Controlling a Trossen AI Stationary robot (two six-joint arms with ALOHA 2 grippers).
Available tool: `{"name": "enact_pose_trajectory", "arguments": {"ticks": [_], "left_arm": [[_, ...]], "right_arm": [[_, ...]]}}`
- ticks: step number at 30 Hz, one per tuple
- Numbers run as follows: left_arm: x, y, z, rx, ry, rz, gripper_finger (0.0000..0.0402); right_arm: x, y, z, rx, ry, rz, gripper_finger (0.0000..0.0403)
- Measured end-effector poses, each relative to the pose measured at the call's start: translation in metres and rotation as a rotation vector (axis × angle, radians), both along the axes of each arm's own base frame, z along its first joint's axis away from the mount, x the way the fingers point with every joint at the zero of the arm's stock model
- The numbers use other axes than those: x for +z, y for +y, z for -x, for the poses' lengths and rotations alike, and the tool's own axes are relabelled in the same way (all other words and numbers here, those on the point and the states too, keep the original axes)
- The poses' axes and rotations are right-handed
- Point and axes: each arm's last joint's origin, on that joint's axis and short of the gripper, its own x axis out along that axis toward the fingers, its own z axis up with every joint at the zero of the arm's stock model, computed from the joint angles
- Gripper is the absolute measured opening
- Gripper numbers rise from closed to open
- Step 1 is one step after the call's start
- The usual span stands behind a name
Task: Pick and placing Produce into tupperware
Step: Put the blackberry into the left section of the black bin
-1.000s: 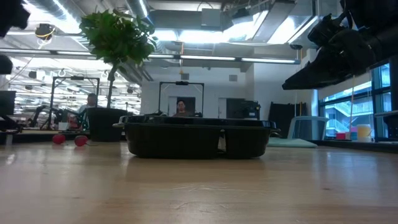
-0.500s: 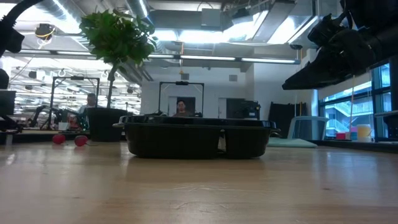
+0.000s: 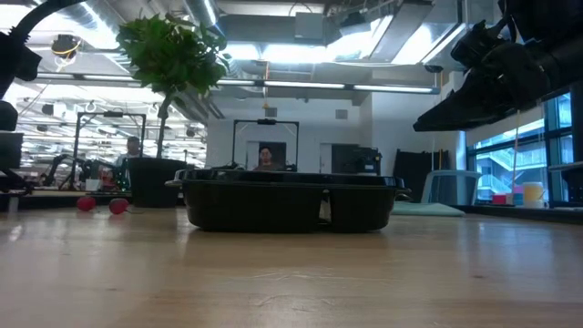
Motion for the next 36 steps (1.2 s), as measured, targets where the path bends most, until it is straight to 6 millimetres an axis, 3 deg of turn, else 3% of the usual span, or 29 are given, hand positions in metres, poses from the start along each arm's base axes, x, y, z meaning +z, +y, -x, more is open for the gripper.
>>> {"name": "enact_pose_trajectory", "arguments": {"ticks": [11, 18, 24, 30, 36], "left_arm": [[-0.001, 0.01, -0.009, 0.035, 0.015, 0.002, 0.011], [0.007, 0.023, -0.017, 0.033, 0.018, 0.037, 0.0088], [0.033, 0.045, -0.028, 0.022, -0.082, 0.056, 0.0097], [0.06, 0.081, -0.043, 0.011, -0.239, -0.011, 0.0093], [0.069, 0.122, -0.069, -0.014, -0.36, -0.054, 0.0098]], "right_arm": [[0.0, 0.0, 0.0, 0.001, 0.0, 0.002, 0.02], [0.0, 0.0, 0.0, 0.001, -0.001, 0.002, 0.02], [0.001, 0.0, 0.0, 0.001, -0.008, 0.002, 0.02], [0.001, 0.0, 0.0, 0.002, -0.01, 0.004, 0.02], [0.001, 0.0, 0.0, 0.002, -0.009, 0.004, 0.02]]}}
